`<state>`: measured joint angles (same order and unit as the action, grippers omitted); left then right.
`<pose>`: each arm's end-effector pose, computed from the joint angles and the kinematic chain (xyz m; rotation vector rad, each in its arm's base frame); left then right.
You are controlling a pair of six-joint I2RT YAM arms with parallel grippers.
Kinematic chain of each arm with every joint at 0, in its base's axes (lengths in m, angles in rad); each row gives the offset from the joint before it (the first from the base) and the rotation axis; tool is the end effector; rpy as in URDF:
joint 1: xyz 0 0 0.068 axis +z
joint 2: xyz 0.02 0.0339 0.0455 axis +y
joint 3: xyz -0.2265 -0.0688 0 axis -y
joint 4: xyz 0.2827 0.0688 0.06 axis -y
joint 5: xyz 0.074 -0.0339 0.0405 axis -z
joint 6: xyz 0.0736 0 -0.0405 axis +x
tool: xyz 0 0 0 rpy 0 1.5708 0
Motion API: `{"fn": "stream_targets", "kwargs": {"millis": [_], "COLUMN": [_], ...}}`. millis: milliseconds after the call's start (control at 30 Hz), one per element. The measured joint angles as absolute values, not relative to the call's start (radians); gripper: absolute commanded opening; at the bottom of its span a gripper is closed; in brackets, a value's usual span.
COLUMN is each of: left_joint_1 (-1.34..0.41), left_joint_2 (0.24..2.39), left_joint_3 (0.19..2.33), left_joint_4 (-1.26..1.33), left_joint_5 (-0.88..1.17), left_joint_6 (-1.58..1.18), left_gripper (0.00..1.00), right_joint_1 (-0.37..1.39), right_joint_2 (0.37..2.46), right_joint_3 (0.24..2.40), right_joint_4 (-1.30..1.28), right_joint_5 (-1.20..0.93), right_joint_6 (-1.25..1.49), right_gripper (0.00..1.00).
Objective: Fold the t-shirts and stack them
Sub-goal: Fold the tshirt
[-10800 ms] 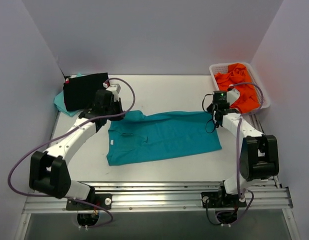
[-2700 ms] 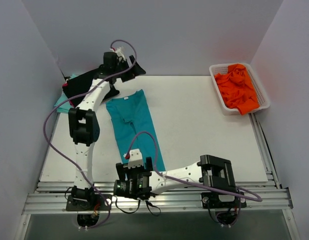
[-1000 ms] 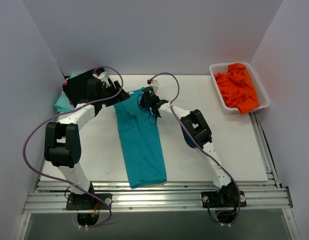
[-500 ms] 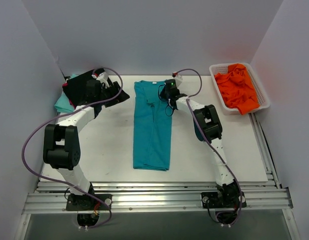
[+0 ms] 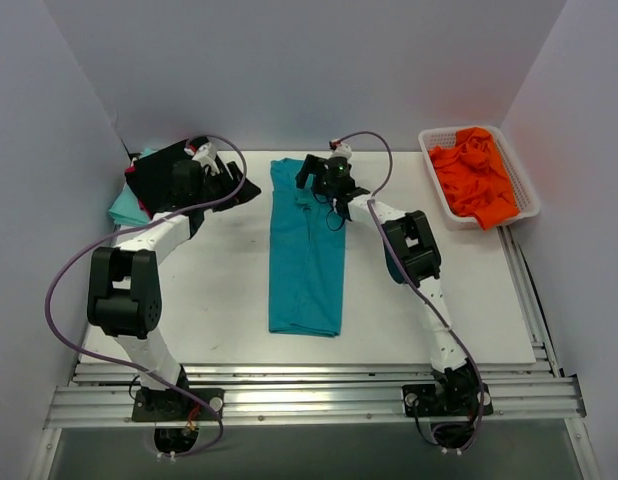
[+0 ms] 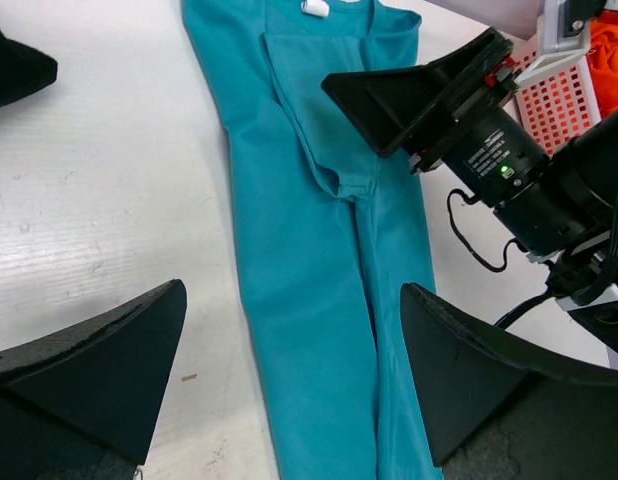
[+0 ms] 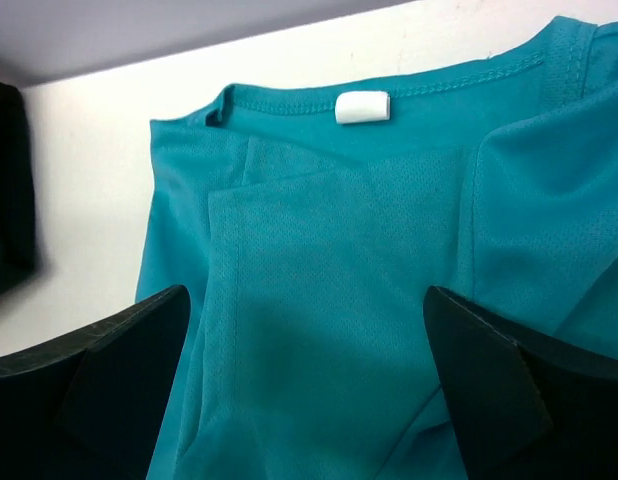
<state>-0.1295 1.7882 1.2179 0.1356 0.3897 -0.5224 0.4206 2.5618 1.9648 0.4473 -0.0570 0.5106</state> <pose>0.4605 -0.0882 0.1727 -0.1467 2.0578 -0.8010 0.5668 0.2581 0.1063 0.0364 1.7765 0.7315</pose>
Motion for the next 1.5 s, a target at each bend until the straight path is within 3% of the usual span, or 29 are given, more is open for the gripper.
{"fn": "stream_targets", "kwargs": {"millis": [233, 467, 667, 800, 1067, 1300, 1500], "left_joint_1": [-0.131, -0.231, -0.434, -0.557, -0.788, -0.841, -0.859], "left_joint_2": [1.767, 1.492, 1.261, 1.065, 0.623, 0.682, 0.857], "left_joint_3": [1.178, 0.888, 0.633, 0.461, 0.222, 0.157, 0.144], "left_joint_4": [0.209, 0.221, 0.193, 0.129, -0.072, -0.081, 0.128], "left_joint_5": [0.391, 0.188, 0.002, -0.105, -0.282, -0.319, -0.334], "left_joint_6": [-0.547, -0.595, -0.696, -0.785, -0.971, -1.058, -1.086], "left_gripper": [0.97, 0.97, 0.98, 1.0, 1.0, 1.0, 1.0], "right_joint_1": [0.465, 0.632, 0.799, 1.011, 1.375, 1.456, 1.456], "right_joint_2": [2.391, 1.847, 1.458, 1.409, 1.315, 1.399, 1.465], "right_joint_3": [1.753, 1.236, 0.856, 0.689, 0.48, 0.543, 0.566], "right_joint_4": [0.436, 0.53, 0.451, 0.159, -0.227, -0.293, -0.27], "right_joint_5": [0.044, 0.31, 0.599, 0.737, 0.778, 0.816, 0.862], "right_joint_6": [0.408, 0.42, 0.681, 1.008, 1.539, 1.711, 1.728], "right_gripper": [1.0, 0.99, 1.0, 1.0, 0.96, 0.91, 0.77]}}
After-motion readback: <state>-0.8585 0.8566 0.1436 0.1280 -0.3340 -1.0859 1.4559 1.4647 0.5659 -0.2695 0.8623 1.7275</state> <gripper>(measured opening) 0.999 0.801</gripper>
